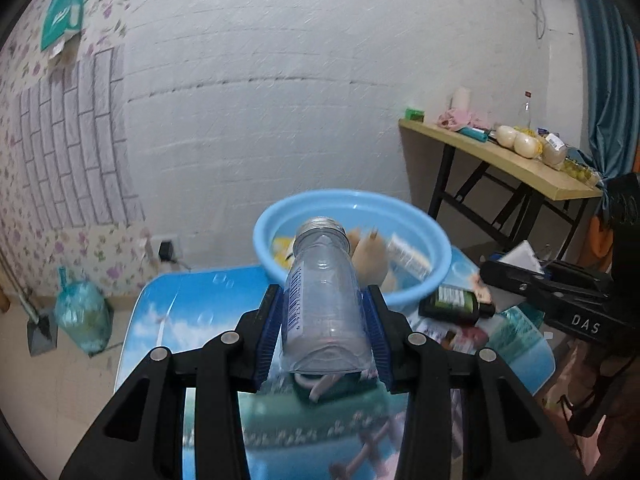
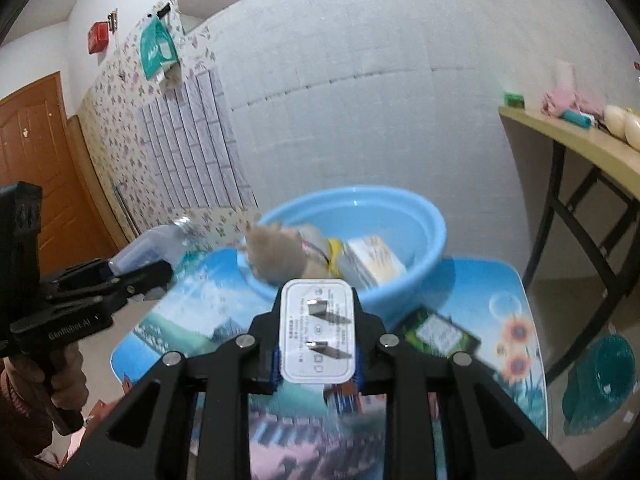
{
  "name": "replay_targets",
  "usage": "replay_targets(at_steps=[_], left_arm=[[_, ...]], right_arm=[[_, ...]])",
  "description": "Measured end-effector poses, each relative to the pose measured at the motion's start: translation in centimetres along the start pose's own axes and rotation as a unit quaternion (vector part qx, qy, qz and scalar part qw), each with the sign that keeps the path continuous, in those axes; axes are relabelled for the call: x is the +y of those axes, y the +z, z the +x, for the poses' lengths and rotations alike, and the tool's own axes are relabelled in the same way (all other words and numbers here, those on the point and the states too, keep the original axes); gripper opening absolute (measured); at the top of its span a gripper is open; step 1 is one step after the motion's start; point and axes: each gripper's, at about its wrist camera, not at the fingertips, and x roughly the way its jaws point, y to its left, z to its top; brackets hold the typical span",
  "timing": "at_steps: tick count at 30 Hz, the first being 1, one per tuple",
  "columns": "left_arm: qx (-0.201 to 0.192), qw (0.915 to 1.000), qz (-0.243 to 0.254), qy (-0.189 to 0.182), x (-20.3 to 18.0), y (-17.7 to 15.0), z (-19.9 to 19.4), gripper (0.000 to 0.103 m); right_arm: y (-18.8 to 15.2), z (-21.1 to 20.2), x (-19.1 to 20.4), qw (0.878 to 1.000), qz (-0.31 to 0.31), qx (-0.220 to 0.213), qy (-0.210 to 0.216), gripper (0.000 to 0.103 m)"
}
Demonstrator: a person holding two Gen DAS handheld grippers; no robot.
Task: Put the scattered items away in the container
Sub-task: 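Carry the jar with the left tool and the charger with the right tool to the basin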
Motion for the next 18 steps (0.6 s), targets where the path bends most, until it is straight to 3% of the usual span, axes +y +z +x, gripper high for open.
replay_targets(at_steps=[7, 18], left_arm=[[-0.003, 0.9998, 0.011, -0.013, -0.8, 3.0, 2.8, 0.039], [0.002, 0.9995, 0.011, -0.029, -0.8, 4.9, 7.4, 0.039]], right_arm=[[2.2, 2.5, -1.0, 1.0, -0.001, 0.003, 0.002, 0.025], [3.7, 7.0, -3.7, 1.0, 0.004, 0.022, -0.005, 0.025]])
